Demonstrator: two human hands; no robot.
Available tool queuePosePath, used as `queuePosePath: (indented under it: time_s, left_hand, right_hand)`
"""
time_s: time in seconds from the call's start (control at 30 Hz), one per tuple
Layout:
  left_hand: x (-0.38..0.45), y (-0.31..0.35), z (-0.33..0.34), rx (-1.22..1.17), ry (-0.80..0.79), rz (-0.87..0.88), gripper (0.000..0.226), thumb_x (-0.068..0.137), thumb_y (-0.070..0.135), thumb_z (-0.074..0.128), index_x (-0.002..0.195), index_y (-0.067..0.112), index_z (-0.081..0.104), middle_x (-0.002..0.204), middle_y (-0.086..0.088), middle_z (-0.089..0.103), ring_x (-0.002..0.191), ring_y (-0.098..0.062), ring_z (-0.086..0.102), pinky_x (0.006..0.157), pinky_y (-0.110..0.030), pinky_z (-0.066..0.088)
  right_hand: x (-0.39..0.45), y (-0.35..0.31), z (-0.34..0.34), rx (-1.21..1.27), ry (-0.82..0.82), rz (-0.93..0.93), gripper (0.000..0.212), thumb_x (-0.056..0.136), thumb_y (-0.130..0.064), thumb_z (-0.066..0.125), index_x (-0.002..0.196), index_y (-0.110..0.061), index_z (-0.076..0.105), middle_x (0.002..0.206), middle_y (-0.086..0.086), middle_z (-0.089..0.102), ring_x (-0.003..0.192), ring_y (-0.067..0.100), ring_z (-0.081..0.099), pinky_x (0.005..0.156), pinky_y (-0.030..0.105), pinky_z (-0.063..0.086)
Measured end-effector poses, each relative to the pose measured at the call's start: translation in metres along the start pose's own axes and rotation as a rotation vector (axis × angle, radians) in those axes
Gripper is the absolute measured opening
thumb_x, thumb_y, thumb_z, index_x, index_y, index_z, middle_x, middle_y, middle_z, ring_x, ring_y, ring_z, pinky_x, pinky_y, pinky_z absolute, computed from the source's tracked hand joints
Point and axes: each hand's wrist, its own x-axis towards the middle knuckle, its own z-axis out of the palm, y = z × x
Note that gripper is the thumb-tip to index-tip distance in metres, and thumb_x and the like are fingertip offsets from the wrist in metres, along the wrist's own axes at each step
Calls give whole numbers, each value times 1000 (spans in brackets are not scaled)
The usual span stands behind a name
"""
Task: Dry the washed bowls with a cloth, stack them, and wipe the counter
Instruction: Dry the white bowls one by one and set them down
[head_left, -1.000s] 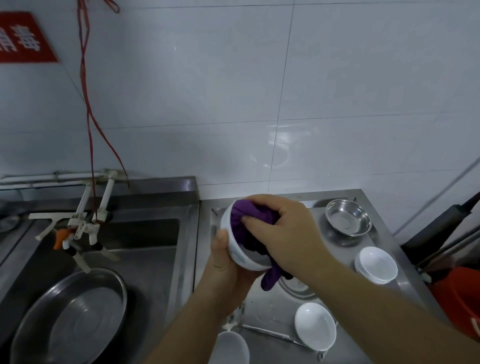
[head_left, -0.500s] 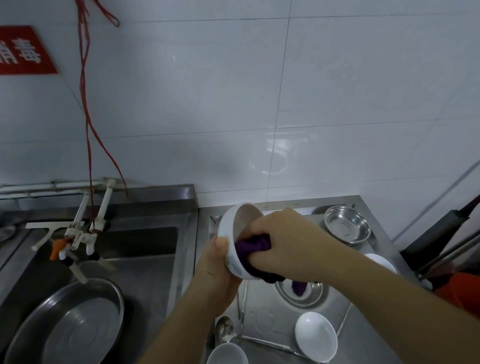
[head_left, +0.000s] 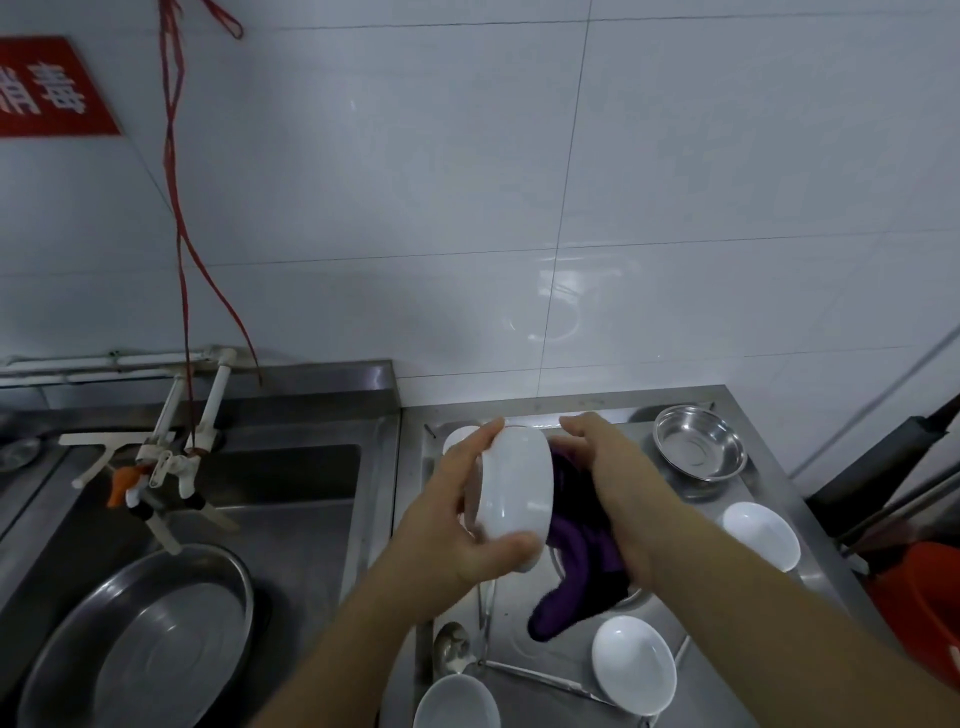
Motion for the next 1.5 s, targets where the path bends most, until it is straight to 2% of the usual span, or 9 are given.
queuePosePath:
  time_s: [0.2,0.3,0.47,0.67,0.9,1.07,1.2,1.33,1.5]
  left_hand:
    - [0,4,-2,237,-19,3,111,67,78,81,157,58,20,153,34,31,132,7,44,91,-24,60]
    - [-3,-1,9,109,96,-106,98,79,88,54,161,41,25,151,13,46,132,-11,55,97,-33,61]
    - [-7,4,31,-755,235,-558,65,94,71,49,131,24,72,126,-14,75,105,-27,73,85,-33,61]
    - [-5,10,23,-1296,313,-437,43,104,33,51,133,9,71,144,-21,64,132,-38,63,99,-47,60]
    - [-2,16,1,-1104,408,-297,45,102,37,52,137,13,68,138,-17,69,124,-33,69,89,-41,63]
    - [-6,19,-10,-685,447,-271,29,80,37,74,107,32,83,117,-6,78,107,-24,77,80,-30,63]
    - [-8,26,4,-533,279,-249,20,92,40,74,109,32,82,117,-9,77,108,-28,75,87,-35,62]
    - [-11,30,10,-479,144,-186,24,100,31,61,117,24,77,113,-14,78,108,-31,74,95,-43,59]
    - [-20,32,13,-538,101,-168,25,101,25,63,120,19,78,117,-14,77,108,-25,74,91,-33,58]
  right_hand:
    - [4,16,-13,125,-125,57,63,82,-43,86,129,-4,73,126,26,73,106,41,75,80,44,63]
    - [10,23,-18,246,-118,6,59,87,-45,75,129,-4,74,129,25,72,108,40,75,80,44,64]
    - [17,30,-25,288,-105,-91,54,79,-52,79,116,-12,82,125,21,75,103,34,77,78,42,64]
    - [24,47,-34,294,-106,-63,68,58,-59,97,108,-15,84,98,15,78,76,26,76,66,36,61]
    - [35,53,-31,129,219,-10,43,83,-48,86,102,-9,82,87,11,80,62,23,75,55,30,58]
    - [19,24,-22,261,189,-398,24,85,-22,84,109,-21,79,108,11,79,80,19,79,62,29,62]
    - [-3,6,-4,-434,96,-926,53,86,-29,85,133,-42,66,118,-20,69,104,8,72,75,22,62]
    - [-4,2,0,-1221,-8,-1474,47,95,-31,75,140,-24,66,138,-6,64,121,19,62,100,36,52]
    - [4,0,1,-1129,113,-1349,41,97,-38,65,137,-29,64,127,-16,68,113,8,62,96,29,51]
